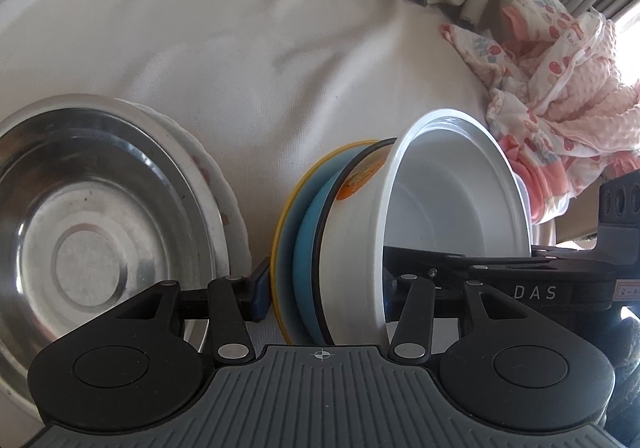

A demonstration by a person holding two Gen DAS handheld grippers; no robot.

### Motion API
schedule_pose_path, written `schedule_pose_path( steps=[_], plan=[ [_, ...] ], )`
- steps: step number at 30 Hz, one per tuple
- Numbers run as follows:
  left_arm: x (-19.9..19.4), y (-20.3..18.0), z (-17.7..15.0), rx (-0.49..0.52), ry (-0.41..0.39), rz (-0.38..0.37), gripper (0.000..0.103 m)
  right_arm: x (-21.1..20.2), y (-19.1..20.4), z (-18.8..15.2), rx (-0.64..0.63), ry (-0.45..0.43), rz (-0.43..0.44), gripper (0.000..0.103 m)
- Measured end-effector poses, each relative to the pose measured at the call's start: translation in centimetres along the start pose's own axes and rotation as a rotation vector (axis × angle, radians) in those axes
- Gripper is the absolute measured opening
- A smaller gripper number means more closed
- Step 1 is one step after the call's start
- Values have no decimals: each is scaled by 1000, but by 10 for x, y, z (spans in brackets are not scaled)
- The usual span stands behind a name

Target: Organize plates and bowls

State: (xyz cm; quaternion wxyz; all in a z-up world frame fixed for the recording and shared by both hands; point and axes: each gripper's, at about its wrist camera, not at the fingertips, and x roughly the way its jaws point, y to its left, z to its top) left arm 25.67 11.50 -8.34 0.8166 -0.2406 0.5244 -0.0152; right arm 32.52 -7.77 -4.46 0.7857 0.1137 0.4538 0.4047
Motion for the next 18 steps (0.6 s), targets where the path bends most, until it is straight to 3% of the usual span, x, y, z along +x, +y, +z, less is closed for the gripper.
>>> schedule_pose_path(
  steps=[7,12,18],
  plan=[
    [3,-4,-6,28,41,-21,51,-9,-2,-13,4,29,-26,70],
    [3,-10,-9,79,22,-6,51,-9,-8,-20,25,22,-25,71],
    [8,-5,-7,33,1,-11,53,-7,-10,-24,53,24,-32,66]
  ],
)
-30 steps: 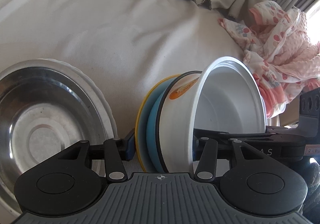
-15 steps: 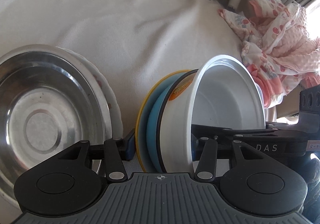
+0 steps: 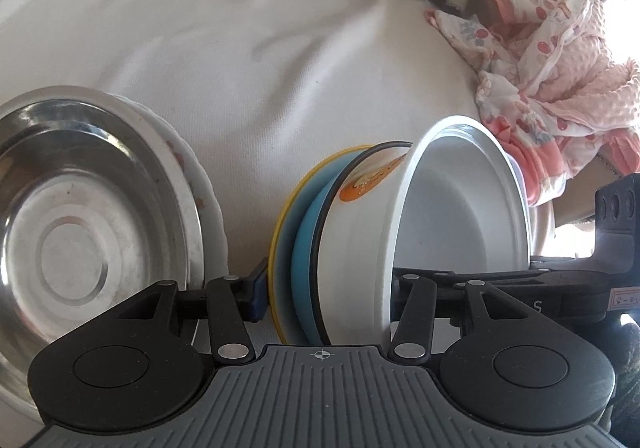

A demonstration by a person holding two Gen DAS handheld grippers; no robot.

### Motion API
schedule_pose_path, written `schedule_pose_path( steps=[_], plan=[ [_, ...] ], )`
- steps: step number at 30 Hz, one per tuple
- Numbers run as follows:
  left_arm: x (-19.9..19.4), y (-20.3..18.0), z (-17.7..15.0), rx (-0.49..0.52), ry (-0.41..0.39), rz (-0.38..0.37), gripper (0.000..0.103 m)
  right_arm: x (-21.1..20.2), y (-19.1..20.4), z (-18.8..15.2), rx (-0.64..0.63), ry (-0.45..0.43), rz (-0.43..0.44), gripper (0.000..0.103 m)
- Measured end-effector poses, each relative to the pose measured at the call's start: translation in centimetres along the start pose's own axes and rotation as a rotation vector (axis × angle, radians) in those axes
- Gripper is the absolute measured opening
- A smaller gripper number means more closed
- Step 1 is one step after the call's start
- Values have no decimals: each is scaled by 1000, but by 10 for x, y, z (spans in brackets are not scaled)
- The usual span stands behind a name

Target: Organize plates and bowls

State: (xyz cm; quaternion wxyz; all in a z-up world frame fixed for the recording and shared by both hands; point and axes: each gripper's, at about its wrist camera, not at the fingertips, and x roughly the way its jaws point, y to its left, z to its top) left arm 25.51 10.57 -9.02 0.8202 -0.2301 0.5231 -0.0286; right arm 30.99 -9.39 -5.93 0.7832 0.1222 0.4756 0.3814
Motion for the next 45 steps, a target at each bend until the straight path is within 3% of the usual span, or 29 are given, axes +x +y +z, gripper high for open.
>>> schedule_pose_path(
  steps=[7,14,22,25,29,35,37,45],
  plan=[
    [-6,4,0,-14,-10,-28,53,-7,9,-6,1,-22,-20,65],
    [-42,-4,-2,-6,-78,-68,54,-39,26,-10,-21,-66,-42,66],
    [-117,33,-13,-32,-241,-83,54,-68,106,1,-187,-134,-42,66],
    [-134,66,-19,-93,-265,-57,54,-50,142,5,-256,-114,-19,66],
    [-139,110,-28,-174,-279,-4,55,4,178,11,-292,-17,21,66],
    [-116,163,-29,-254,-225,20,55,73,190,14,-276,131,8,65],
    [-115,170,-29,-264,-231,-17,55,72,193,13,-295,103,-13,66],
    [-118,166,-28,-239,-215,11,44,69,182,18,-266,117,-10,65]
  ],
)
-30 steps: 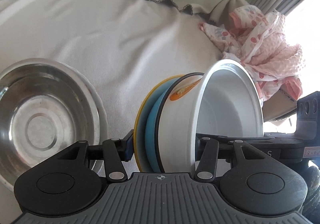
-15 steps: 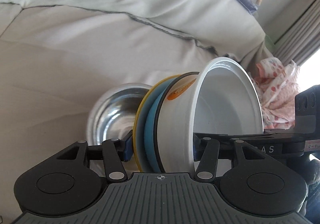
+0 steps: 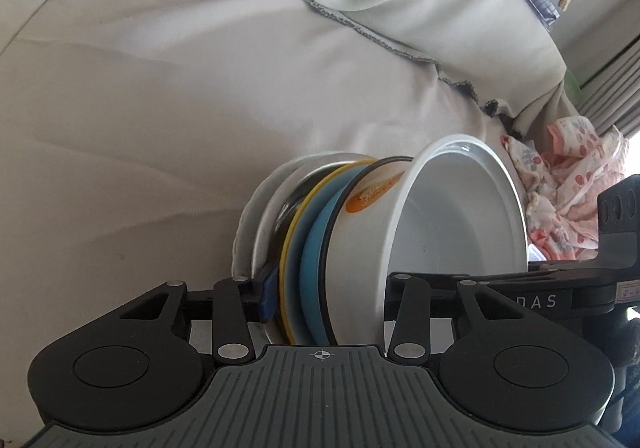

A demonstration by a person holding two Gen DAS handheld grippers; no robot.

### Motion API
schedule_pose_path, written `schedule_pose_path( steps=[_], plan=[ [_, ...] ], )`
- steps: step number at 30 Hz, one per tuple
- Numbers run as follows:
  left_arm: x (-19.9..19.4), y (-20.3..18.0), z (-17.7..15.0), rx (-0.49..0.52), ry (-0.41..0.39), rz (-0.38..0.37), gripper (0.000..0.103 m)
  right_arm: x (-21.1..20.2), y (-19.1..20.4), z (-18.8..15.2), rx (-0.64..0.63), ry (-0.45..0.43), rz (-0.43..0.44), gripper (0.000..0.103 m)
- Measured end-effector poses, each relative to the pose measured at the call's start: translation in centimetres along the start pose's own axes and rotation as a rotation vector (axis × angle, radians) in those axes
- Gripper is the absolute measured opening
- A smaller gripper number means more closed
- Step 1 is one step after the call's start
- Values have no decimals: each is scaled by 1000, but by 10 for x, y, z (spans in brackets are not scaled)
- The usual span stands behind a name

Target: Organize plates and bowls

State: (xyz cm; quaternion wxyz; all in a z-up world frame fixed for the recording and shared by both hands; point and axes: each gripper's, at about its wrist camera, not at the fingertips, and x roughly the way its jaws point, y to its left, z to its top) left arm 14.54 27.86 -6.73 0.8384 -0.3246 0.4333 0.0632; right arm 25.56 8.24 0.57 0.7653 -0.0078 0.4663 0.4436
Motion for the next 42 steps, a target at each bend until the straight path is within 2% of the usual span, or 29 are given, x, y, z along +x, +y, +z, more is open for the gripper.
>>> schedule_pose_path(
  steps=[6,17,24,26,28,32,34,35,37,42],
  plan=[
    [0,1,1,-1,-3,-15,44,-1,-4,0,14,-6,18,65],
    [2,-5,0,25,1,-13,46,-22,-4,0,17,-60,-13,65],
    [-2,2,4,10,16,-25,43,-31,-3,-5,-15,-83,-13,65],
    [-5,1,4,14,5,-23,42,-39,2,-9,-36,-120,-39,65],
    [-9,1,4,9,-10,-25,41,-55,3,-11,-70,-164,-18,65],
    [-17,2,4,0,-36,-37,41,-70,12,-12,-110,-195,5,65],
    [-22,2,3,1,-48,-55,40,-69,14,-14,-116,-198,-10,65],
    [-24,2,3,2,-50,-89,32,-67,13,-15,-112,-193,-14,65],
    [-30,2,2,9,-59,-116,32,-59,11,-15,-92,-169,-19,65],
    [-30,-1,1,1,-84,-114,33,-50,5,-19,-52,-148,10,62]
  ],
)
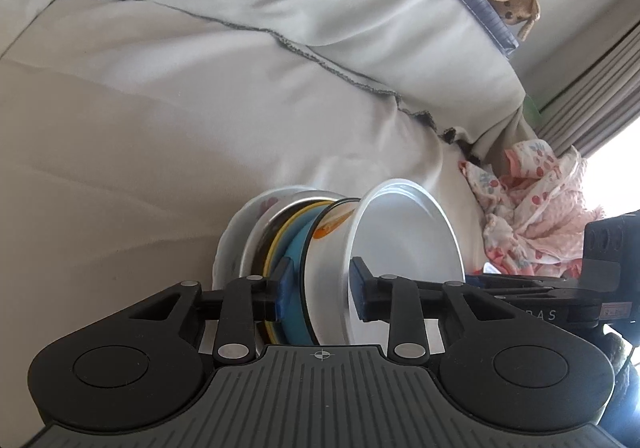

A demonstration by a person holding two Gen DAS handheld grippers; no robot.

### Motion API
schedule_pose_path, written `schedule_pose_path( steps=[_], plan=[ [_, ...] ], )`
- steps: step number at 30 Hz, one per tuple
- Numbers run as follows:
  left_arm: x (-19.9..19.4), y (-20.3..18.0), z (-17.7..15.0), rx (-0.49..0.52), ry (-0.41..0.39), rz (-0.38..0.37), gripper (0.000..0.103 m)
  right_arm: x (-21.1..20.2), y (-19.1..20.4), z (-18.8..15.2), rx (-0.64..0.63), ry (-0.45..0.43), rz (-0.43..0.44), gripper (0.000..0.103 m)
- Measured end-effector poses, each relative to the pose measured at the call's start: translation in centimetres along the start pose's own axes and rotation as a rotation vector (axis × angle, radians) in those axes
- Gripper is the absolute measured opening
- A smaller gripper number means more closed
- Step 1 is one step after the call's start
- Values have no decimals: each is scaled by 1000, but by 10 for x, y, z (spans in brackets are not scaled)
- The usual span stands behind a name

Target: Organize plates and bowls

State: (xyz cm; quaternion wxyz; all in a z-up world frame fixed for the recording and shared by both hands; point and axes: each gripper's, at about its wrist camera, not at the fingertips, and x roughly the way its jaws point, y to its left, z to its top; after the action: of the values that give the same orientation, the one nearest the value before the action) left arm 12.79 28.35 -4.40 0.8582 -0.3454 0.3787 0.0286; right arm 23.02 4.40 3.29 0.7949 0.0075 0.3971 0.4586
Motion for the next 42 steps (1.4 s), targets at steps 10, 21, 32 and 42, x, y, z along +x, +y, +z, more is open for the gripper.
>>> schedule_pose_path(
  steps=[10,21,32,42],
  plan=[
    [-13,4,-1,-14,-7,-71,27,-6,-1,-3,31,-38,13,62],
    [-21,4,-4,-3,-20,-101,27,-29,6,-7,6,-67,66,63],
    [-25,2,-6,-17,-32,-47,25,-25,6,-9,9,-85,32,62],
    [-64,-42,-38,48,-233,51,26,-71,12,-55,-88,-303,-26,63]
  ],
)
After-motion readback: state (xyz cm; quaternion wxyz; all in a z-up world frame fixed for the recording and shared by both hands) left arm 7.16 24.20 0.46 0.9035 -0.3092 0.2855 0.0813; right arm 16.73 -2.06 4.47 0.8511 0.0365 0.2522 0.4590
